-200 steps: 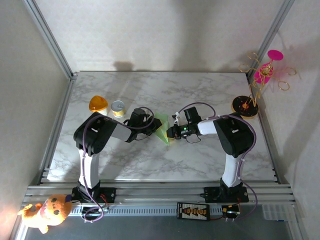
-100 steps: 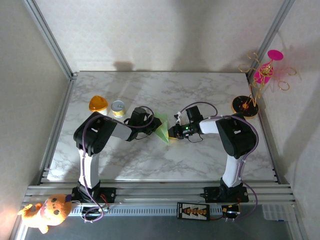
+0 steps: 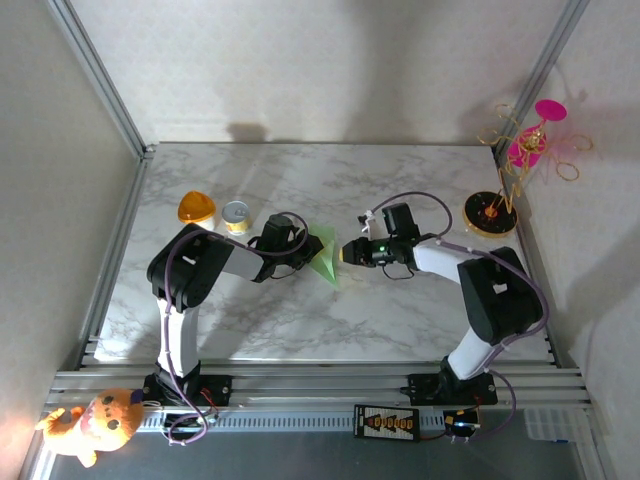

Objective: Fold a paper plane with a square sheet of paper (pick it up from the middle)
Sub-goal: Fourth fold the wing at the center of the table.

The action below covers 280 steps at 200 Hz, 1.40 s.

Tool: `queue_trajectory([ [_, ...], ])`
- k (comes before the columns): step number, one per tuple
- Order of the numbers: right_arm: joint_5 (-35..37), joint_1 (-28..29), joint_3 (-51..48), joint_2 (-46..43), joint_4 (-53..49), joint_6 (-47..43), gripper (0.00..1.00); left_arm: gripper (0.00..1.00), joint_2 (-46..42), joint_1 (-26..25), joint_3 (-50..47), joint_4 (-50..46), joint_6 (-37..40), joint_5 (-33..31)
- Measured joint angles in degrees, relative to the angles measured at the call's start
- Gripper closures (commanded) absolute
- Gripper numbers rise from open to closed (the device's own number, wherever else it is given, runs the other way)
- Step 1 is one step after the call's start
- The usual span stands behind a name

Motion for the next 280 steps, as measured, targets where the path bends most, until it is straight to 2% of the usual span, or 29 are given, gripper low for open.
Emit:
queue_trajectory([
  [31, -0.13, 1.51, 1.05, 1.09, 0.72, 0.24, 0.88, 0.92, 0.0, 0.0, 0.0, 0.02, -0.02, -0.02],
  [53, -0.33, 3.74, 3.1, 4.07, 0.74, 0.24, 0.9, 0.92, 0.0, 0.0, 0.0, 0.0, -0.2, -0.02],
  [124, -1.11, 5.68, 5.14, 10.1, 0.39, 0.22, 0.9, 0.93, 0.0, 0.0, 0.0, 0.0, -0.96, -0.31],
  [280, 1.97, 5.68, 5.14, 12.02, -0.96, 0.48, 0.9, 0.94, 0.0, 0.0, -0.13, 0.09, -2.4, -0.96],
])
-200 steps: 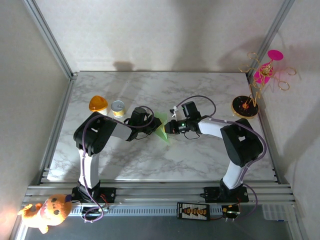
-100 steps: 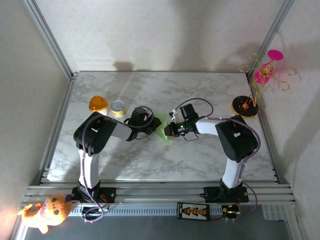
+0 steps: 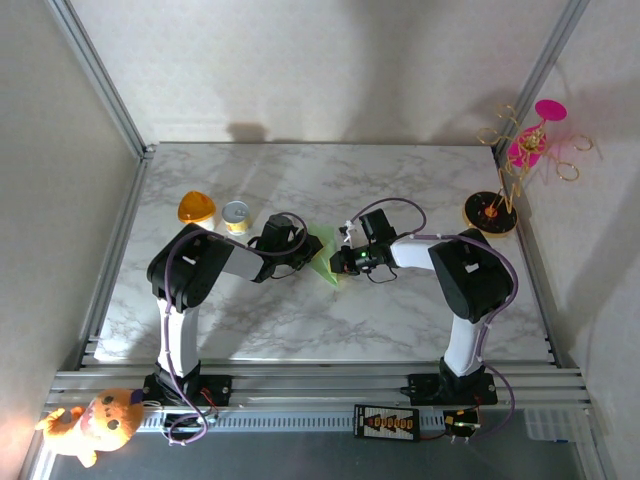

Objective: Fold a paper plane with a square sheet of paper (pick it up from the middle)
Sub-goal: Fourth fold the wing at the center of the table.

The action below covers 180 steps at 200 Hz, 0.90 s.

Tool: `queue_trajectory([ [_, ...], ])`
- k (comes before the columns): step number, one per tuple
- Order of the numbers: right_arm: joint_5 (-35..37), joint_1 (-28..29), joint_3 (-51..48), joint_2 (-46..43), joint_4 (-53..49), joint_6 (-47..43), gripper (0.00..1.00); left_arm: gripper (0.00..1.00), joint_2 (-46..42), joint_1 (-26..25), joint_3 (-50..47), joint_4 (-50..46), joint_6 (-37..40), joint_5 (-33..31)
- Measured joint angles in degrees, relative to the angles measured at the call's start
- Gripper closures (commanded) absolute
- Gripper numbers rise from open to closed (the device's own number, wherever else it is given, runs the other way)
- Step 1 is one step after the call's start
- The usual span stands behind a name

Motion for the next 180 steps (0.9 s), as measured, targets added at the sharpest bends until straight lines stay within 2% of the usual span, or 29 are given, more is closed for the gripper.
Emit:
queue_trajectory([
  [180, -0.09, 1.97, -0.07, -2.78, -4.55, -0.33, 0.9, 0.95, 0.0, 0.0, -0.04, 0.02, -0.87, -0.15],
])
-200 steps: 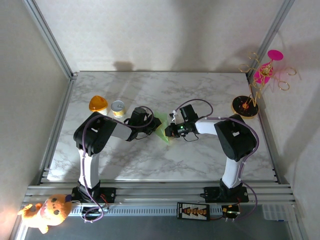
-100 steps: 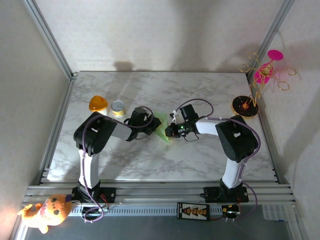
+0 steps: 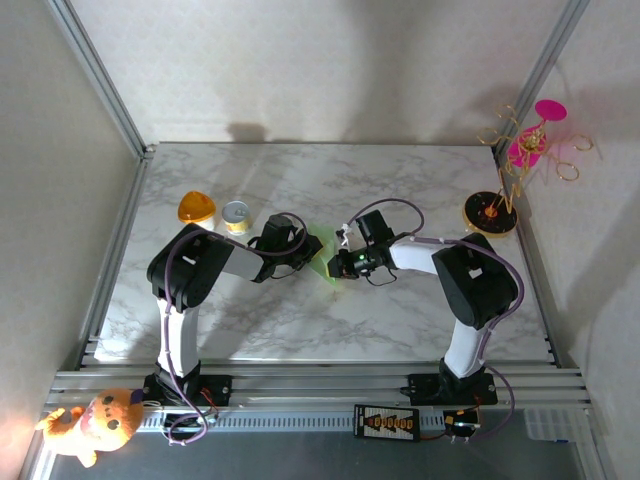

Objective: Fold a paper plane with a square sheet of paper (pick it up from the middle)
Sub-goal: Fourth fold the wing at the center of the table.

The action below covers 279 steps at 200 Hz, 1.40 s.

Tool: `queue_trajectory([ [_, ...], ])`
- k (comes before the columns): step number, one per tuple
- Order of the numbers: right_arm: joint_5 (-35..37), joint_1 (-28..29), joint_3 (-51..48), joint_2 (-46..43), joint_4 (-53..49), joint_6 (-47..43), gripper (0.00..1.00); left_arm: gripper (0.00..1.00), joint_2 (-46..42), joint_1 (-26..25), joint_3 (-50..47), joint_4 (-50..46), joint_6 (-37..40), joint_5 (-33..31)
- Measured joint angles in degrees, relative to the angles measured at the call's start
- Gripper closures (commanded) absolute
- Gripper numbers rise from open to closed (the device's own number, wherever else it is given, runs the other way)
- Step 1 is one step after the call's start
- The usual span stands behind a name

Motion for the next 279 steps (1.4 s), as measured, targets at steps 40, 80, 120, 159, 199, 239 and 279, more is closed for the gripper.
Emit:
queue_trajectory([
  [40, 2.05, 0.02, -0.7, -2.56, -0.66, 0.09, 0.82, 0.95, 0.0, 0.0, 0.0, 0.0, -0.24, 0.0],
  [80, 8.72, 0.87, -1.46, -9.44, -2.08, 0.87, 0.69, 0.95, 0.0, 0.0, 0.0, -0.02, -0.37, -0.11],
  [120, 14.56, 3.02, -1.46, -9.27, -4.17, 2.29, 0.68, 0.94, 0.0, 0.0, 0.0, -0.02, -0.39, -0.17],
  [159, 15.76, 3.87, -1.44, -6.88, -4.39, 3.1, 0.76, 0.94, 0.0, 0.0, 0.0, -0.02, -0.39, -0.17],
  [199, 16.11, 3.87, -1.29, -5.22, -4.72, 3.06, 0.81, 0.94, 0.0, 0.0, 0.0, -0.02, -0.39, -0.17],
  [239, 16.02, 3.87, -1.22, -4.9, -4.7, 3.06, 0.83, 0.95, 0.0, 0.0, 0.0, -0.02, -0.39, -0.17],
  [279, 15.87, 3.87, -1.22, -4.17, -4.7, 3.06, 0.84, 0.95, 0.0, 0.0, 0.0, -0.02, -0.42, -0.17],
])
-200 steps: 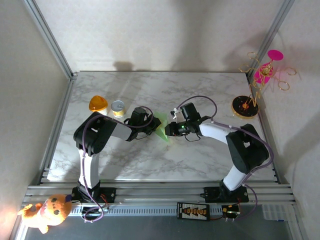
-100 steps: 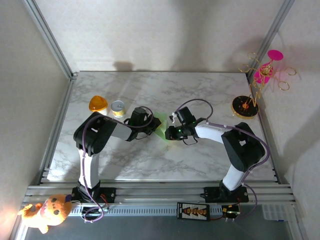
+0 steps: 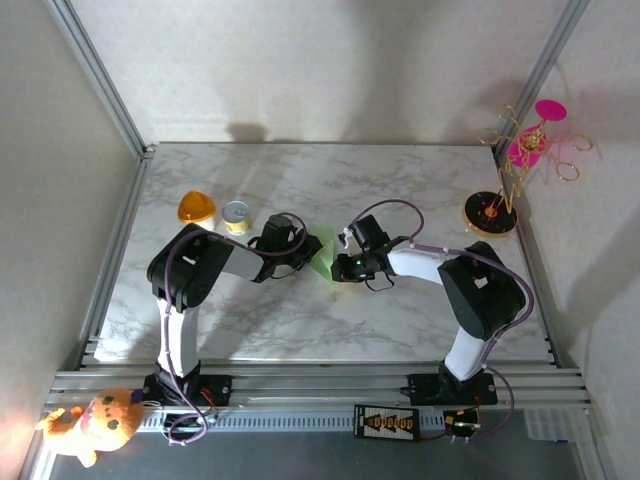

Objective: Fold a paper plane with a square sheet of paper (pick it up from the middle)
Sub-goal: Fourth fold the wing at the center of the table.

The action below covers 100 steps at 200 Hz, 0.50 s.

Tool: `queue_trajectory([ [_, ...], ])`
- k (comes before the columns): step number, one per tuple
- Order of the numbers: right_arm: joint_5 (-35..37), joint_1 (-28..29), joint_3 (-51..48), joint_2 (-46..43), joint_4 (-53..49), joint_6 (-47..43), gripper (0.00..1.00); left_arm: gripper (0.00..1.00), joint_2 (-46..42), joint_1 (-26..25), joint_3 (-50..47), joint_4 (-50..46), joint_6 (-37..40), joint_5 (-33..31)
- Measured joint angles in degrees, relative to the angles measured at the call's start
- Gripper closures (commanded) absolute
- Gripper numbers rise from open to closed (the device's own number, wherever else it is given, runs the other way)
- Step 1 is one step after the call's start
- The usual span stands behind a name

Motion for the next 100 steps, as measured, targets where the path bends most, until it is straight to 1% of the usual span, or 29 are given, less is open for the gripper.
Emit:
queue_trajectory([
  [100, 0.02, 0.0, 0.0, 0.92, 0.07, -0.02, 0.88, 0.95, 0.0, 0.0, 0.0, 0.0, 0.0, -0.02],
])
